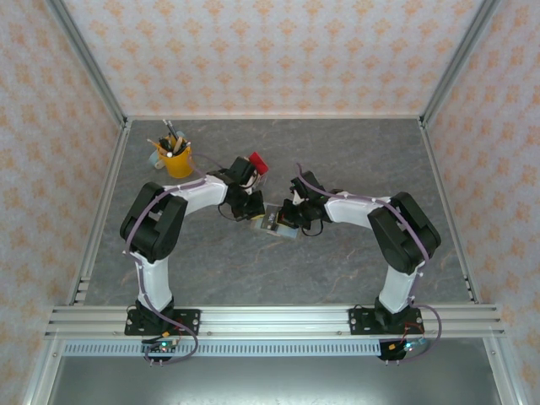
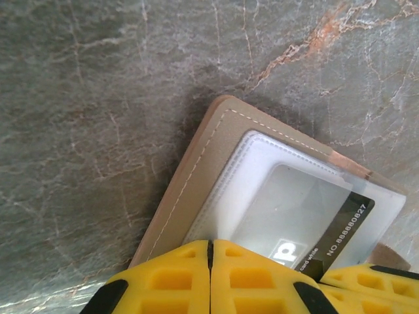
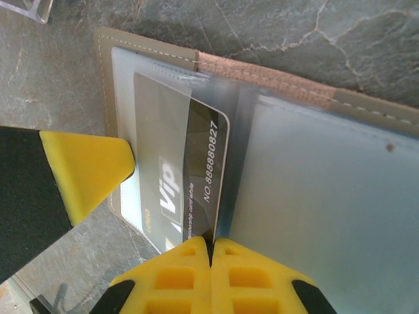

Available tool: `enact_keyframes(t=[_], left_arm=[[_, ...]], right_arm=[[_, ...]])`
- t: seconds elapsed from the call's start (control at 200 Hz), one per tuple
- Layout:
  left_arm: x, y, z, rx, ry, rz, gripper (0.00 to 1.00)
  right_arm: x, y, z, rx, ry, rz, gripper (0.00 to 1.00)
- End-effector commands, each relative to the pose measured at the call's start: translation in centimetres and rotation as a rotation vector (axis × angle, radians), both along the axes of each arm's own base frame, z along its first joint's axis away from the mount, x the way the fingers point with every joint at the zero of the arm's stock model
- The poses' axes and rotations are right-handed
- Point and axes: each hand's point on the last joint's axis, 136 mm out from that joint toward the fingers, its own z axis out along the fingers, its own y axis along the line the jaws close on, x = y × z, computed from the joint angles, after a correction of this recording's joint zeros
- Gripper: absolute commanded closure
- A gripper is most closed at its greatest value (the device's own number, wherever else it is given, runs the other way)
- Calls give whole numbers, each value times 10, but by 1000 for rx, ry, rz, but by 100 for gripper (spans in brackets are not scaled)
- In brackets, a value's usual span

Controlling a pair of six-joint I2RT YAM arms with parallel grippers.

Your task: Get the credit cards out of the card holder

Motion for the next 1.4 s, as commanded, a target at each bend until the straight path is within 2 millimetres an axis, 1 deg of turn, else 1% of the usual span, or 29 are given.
enact_keyframes(t=[0.0,0.075,0.195,0.27,0.405,0.45,0.51,0.52,0.535,0.651,0.696,0.896,1.011,1.136,1.216,1.281,1.396], left_arm=[[-17,20,-29,123,85,10,94],[-19,23,-31,137,89,11,94],[-20,23,-30,135,82,7,94],[-18,20,-26,114,67,-4,93],[-11,10,-10,59,21,-18,90],[-8,8,-4,42,6,-17,88],[-6,6,-2,25,1,-13,85],[-4,5,7,13,-20,-11,85],[-3,3,12,4,-30,-9,83],[3,-5,29,-70,-64,5,71],[4,-9,36,-105,-82,9,64],[12,-29,72,-327,-174,5,41],[15,-37,87,-445,-211,-4,33],[16,-40,94,-524,-230,-11,28],[14,-44,97,-562,-228,-41,25],[11,-47,99,-581,-219,-59,25],[7,-48,110,-609,-242,-81,25]], right_arm=[[-2,-5,6,-18,-12,23,100],[-5,-9,10,-10,-22,32,100],[-5,-22,16,12,-32,33,100],[-3,-30,23,42,-51,29,100],[-5,-39,37,87,-79,54,100],[-6,-42,39,91,-81,62,100],[-7,-46,44,105,-89,67,100],[-6,-47,45,110,-92,67,100],[-6,-48,46,115,-95,67,100],[-5,-52,55,173,-107,57,100],[-5,-51,58,198,-114,59,100],[-3,-40,72,292,-128,82,100],[-2,-34,79,340,-132,93,100],[0,-28,89,396,-142,103,100],[1,-25,96,431,-147,105,100],[3,-22,101,456,-154,105,100],[4,-21,107,489,-158,102,100]])
